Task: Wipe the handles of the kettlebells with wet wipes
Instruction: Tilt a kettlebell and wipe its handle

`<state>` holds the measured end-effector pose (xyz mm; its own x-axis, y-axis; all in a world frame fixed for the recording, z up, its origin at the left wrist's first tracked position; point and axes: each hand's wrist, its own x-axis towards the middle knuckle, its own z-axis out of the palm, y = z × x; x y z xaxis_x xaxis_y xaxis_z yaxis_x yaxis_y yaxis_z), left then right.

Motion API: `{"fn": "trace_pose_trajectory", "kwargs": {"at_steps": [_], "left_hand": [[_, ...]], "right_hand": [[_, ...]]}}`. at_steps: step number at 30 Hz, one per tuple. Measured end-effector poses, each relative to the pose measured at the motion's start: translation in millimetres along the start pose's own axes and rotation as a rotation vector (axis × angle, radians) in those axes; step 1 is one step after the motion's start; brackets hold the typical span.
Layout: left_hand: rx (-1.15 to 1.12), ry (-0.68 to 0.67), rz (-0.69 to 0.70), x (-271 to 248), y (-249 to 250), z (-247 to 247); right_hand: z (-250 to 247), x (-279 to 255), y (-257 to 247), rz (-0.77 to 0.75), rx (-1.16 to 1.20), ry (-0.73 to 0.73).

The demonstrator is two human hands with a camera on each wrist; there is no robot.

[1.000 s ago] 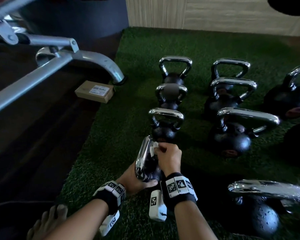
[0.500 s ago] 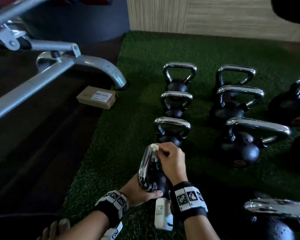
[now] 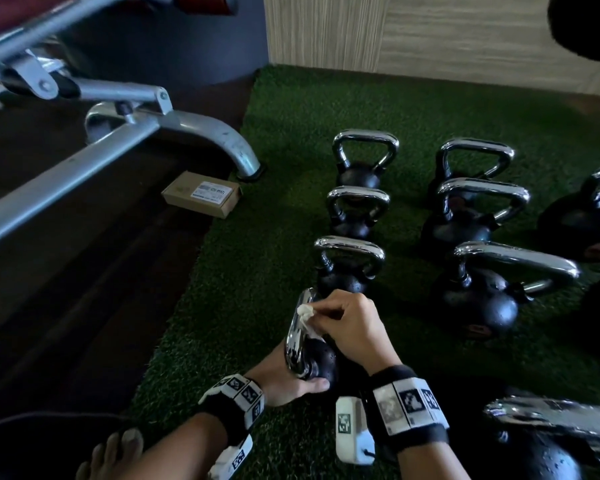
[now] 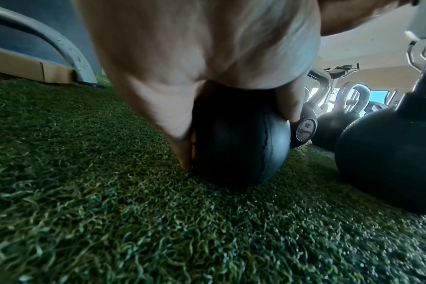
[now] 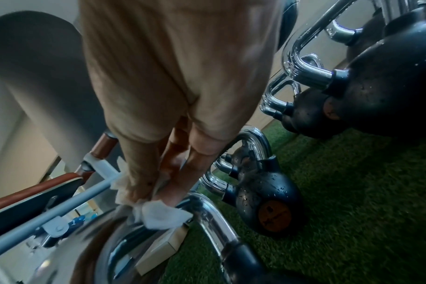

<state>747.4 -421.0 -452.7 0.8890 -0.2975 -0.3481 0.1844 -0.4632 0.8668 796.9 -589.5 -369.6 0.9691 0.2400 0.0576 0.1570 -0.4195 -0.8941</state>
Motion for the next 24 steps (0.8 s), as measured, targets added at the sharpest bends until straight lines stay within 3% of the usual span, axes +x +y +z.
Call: {"fn": "trace_pose_trajectory", "kwargs": {"at_steps": [7, 12, 17, 22, 24], "left_hand": [[-0.029, -0.059, 0.026, 1.6, 16.6, -2.9], [-0.088, -0.084, 0.036, 1.8, 16.8, -3.7], [-0.122, -0.128, 0.056, -2.1, 18.6, -8.1], [-0.079, -0.180, 0.069, -0.5, 18.2, -13.3], [-0.086, -0.169, 0.083, 0.2, 16.2, -13.4]], "right_hand": [[3.5, -31.9, -3.5, 0.154, 0.166, -0.053], [5.9, -39.9, 4.5, 0.255, 0.235, -0.006], [18.9, -59.2, 14.6, 0.405, 0.243, -0.109], [17.5, -41.7, 22.9, 0.282, 0.034, -0.052], [19.9, -33.4, 27.7, 0.243, -0.053, -0.101]]}}
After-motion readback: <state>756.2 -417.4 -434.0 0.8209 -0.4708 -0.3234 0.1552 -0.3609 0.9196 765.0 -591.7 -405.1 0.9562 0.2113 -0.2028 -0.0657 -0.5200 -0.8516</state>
